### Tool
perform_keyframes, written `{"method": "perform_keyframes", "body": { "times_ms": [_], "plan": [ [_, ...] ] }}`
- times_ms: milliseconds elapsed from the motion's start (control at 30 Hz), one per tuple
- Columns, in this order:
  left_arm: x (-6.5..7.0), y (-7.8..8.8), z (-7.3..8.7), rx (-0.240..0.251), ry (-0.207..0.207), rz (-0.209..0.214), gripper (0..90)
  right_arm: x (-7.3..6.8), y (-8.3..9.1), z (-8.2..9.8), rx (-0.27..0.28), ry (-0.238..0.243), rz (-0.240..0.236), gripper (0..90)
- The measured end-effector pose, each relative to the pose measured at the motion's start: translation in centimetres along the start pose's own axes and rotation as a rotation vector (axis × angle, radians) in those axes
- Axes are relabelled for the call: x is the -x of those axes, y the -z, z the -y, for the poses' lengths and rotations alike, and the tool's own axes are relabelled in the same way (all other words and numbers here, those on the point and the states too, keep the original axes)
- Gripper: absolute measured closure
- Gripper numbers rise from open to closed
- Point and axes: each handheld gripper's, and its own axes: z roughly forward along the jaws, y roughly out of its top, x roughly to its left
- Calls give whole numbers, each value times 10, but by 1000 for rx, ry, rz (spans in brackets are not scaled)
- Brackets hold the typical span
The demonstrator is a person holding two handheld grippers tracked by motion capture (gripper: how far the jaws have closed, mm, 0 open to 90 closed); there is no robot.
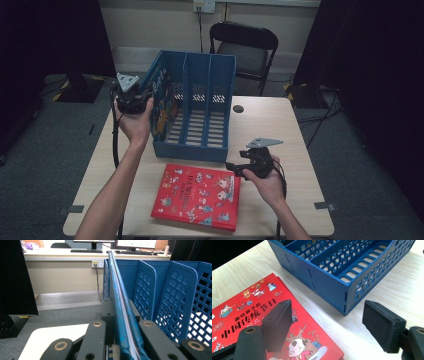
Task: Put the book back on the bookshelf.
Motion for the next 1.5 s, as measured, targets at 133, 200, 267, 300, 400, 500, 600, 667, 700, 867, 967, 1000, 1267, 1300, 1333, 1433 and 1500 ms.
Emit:
{"method": "perform_keyframes", "body": {
  "times_ms": [133, 200, 267, 300, 400, 500, 600, 667, 700, 867, 967, 1000, 1267, 1300, 1333, 1433, 1500],
  "plan": [
    [-5, 3, 4, -1, 24, 54, 767, 0, 1, 0, 2, 1, 1, 241],
    [-8, 6, 10, -7, 31, 86, 748, 0, 0, 0, 1, -3, 1, 241],
    [-11, 9, 16, -5, 50, 122, 702, 1, 0, 0, 1, -2, 2, 241],
    [-13, 11, 19, -14, 56, 135, 680, 1, 0, 0, -1, -1, 2, 241],
    [-15, 16, 31, -27, 62, 168, 656, 0, -1, 0, -1, 1, 2, 241],
    [-18, 23, 44, -51, 63, 208, 651, -1, -2, 0, -5, 0, 2, 241],
    [-23, 28, 56, -74, 61, 235, 675, -2, -3, 0, -8, 4, 0, 241],
    [-26, 32, 64, -85, 47, 259, 707, -3, -4, 0, -10, 5, 0, 241],
    [-28, 33, 67, -92, 47, 263, 717, -3, -5, 0, -12, 7, 0, 241],
    [-34, 42, 81, -136, 14, 298, 718, -3, -6, 1, -16, 7, 1, 240],
    [-35, 45, 90, -163, -21, 322, 748, -4, -7, 1, -17, 9, 1, 240],
    [-35, 46, 93, -176, -32, 328, 764, -4, -7, 1, -18, 9, 0, 240],
    [-34, 42, 102, -202, -32, 377, 798, -5, -9, 1, -21, 12, 1, 240],
    [-34, 41, 103, -198, -35, 386, 789, -5, -9, 1, -22, 12, 2, 239],
    [-32, 40, 104, -202, -42, 386, 785, -5, -9, 1, -23, 13, 2, 239],
    [-28, 37, 104, -209, -50, 385, 797, -4, -9, 1, -23, 12, 1, 239],
    [-26, 35, 105, -207, -49, 378, 831, -5, -9, 1, -24, 12, 1, 239]
  ]
}}
